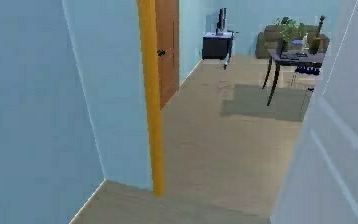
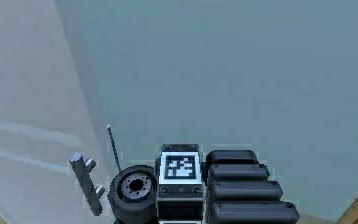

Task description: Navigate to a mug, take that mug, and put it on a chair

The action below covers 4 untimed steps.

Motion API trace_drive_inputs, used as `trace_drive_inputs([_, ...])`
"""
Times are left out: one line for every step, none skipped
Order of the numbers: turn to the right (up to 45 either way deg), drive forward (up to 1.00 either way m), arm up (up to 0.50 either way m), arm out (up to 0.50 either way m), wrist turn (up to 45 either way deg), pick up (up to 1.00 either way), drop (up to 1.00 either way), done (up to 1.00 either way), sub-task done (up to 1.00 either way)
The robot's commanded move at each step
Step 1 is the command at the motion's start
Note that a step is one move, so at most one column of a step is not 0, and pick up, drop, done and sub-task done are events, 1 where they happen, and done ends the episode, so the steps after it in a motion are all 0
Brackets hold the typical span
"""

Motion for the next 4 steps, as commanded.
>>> trace_drive_inputs([0.0,0.05,0.0,0.0,0.0,0.0,0.0,0.0,0.0])
trace_drive_inputs([12.0,0.0,0.0,0.0,0.0,0.0,0.0,0.0,0.0])
trace_drive_inputs([0.0,1.0,0.0,0.0,0.0,0.0,0.0,0.0,0.0])
trace_drive_inputs([6.0,0.0,0.0,0.0,0.0,0.0,0.0,0.0,0.0])
